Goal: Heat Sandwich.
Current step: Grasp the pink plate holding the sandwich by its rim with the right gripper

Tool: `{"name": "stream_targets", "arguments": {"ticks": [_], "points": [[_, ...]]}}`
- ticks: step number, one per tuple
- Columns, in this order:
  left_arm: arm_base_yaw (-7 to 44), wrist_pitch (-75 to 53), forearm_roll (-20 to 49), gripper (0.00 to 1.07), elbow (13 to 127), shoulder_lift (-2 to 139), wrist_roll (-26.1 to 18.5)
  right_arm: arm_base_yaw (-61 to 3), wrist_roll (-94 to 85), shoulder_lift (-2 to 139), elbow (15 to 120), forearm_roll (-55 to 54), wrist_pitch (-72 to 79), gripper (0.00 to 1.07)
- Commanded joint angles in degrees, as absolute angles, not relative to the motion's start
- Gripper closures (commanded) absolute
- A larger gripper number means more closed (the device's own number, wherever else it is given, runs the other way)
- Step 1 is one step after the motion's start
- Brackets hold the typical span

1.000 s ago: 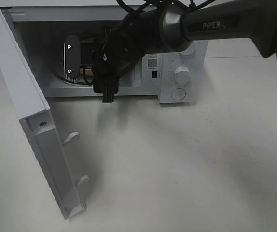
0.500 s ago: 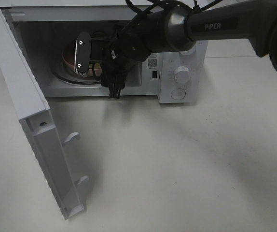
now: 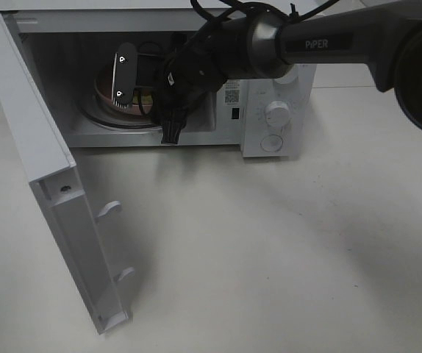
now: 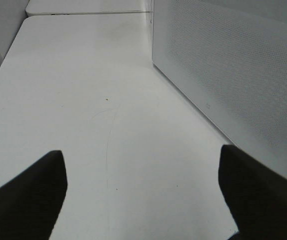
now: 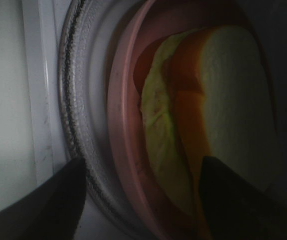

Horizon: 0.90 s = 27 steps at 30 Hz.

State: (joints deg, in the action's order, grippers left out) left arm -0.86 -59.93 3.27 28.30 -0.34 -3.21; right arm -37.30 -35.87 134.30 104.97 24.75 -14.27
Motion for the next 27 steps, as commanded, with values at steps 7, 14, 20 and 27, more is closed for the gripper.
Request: {"name": "stream_targets", "arguments": {"ticks": [7, 14, 20, 27], "points": [[-0.57, -59.47, 3.67, 0.30, 28.19, -1.20, -3.21, -36.10, -35.24, 136.02, 105.88, 24.87, -12.83, 0.44], [-0.57, -59.47, 3.67, 0.30, 28.19, -1.20, -3.21, -36.04, -35.24, 137.74, 105.88, 24.52, -12.09, 0.44], [-0.57, -59.47, 3.67, 0.30, 28.19, -1.20, -3.21, -36.04, -35.24, 139.34, 105.94, 24.41, -10.94, 0.44], [-0.57, -59.47, 3.67, 0.30, 28.19, -1.20, -3.21, -36.04, -34.38, 139.52, 105.94, 24.41, -10.77, 0.68]]}}
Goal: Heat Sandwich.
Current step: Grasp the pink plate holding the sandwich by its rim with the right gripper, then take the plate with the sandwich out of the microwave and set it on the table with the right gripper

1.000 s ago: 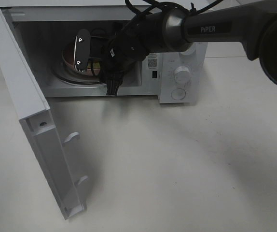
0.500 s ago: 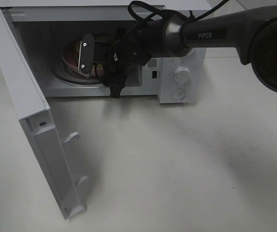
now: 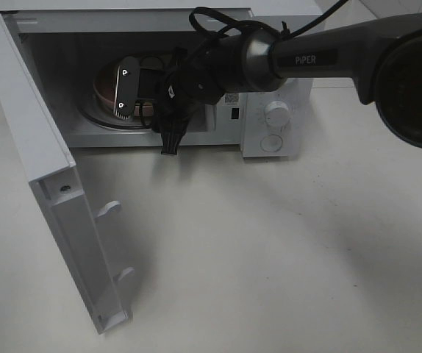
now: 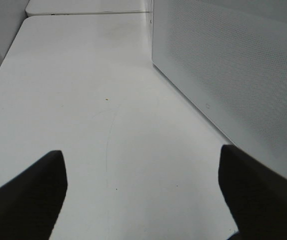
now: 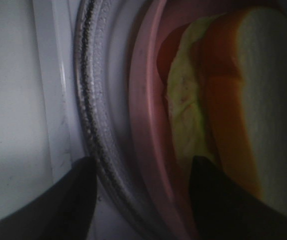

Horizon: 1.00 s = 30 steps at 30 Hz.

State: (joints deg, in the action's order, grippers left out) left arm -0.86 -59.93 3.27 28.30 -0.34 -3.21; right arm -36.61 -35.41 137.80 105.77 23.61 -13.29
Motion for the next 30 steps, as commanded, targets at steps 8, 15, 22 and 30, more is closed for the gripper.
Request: {"name": "stream_targets", "arguments": {"ticks": [8, 15, 22, 30], "points": [[-0.57, -59.47, 3.67, 0.30, 28.19, -1.20, -3.21, -36.04, -34.26, 139.52, 105.94, 24.41, -10.77, 1.07], [-0.57, -59.47, 3.67, 0.30, 28.19, -1.20, -3.21, -36.04, -34.32, 139.34, 106.86, 24.41, -11.92, 1.07], [-0.57, -59.47, 3.67, 0.30, 28.19, -1.20, -3.21, -36.04, -33.58, 139.23, 110.41, 24.52, -15.81, 1.07], [-0.57, -59.47, 3.67, 0.30, 28.19, -1.20, -3.21, -36.15, -38.27, 136.54, 110.52, 24.41, -19.37, 1.07]]}}
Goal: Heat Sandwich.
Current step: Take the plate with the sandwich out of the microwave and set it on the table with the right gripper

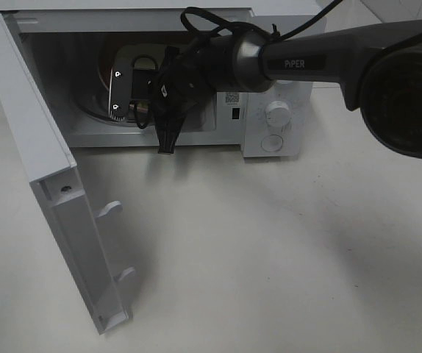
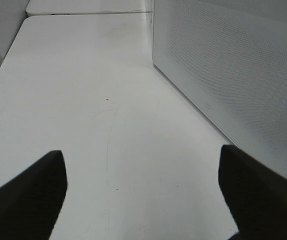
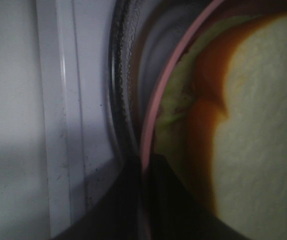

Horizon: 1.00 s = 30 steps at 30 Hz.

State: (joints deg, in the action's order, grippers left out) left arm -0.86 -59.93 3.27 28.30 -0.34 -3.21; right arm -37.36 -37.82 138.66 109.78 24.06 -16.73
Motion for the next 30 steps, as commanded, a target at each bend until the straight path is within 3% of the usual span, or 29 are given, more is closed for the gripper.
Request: {"name": "stream_targets", "arguments": {"ticks": [1, 11, 24, 30], "points": [[-0.57, -59.47, 3.67, 0.30, 28.19, -1.20, -3.21, -36.15, -38.85, 136.19, 110.52, 24.41, -19.65, 1.07], [-0.57, -59.47, 3.67, 0.30, 28.19, -1.20, -3.21, -37.24, -49.79, 133.61, 110.52, 17.76, -23.89, 1.07], [-0.57, -59.47, 3.67, 0.30, 28.19, -1.20, -3.21, -37.53, -74.83, 131.04, 110.92, -2.23, -35.70, 1.07], [-0.57, -59.47, 3.67, 0.30, 28.19, -1.20, -3.21, -37.53, -76.83, 130.69, 112.19, -4.18, -38.96, 1.07]]}}
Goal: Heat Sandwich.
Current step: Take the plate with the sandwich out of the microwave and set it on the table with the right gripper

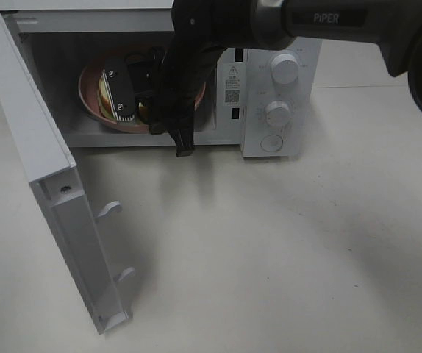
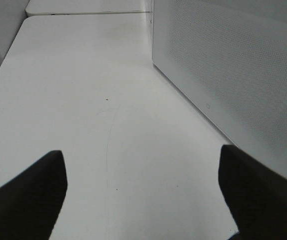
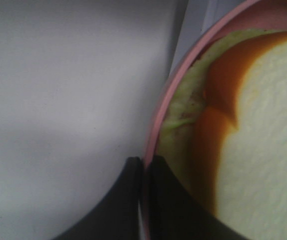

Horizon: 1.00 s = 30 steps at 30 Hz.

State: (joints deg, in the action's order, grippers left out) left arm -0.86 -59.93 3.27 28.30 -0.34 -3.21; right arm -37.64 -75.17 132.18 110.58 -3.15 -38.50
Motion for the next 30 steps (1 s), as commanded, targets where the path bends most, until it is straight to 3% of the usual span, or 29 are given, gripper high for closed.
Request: {"name": "stream_targets", "arguments": {"ticks": [1, 30], "points": [[-0.57, -59.47, 3.67, 0.30, 28.19, -1.20, -3.21, -37.53, -76.83, 130.69, 112.53, -4.18, -39.65, 1.07], [-0.57, -59.47, 3.67, 0.30, 28.19, -1.20, -3.21, -37.53, -82.16, 128.23, 116.14, -7.91, -53.97, 1.07]]}}
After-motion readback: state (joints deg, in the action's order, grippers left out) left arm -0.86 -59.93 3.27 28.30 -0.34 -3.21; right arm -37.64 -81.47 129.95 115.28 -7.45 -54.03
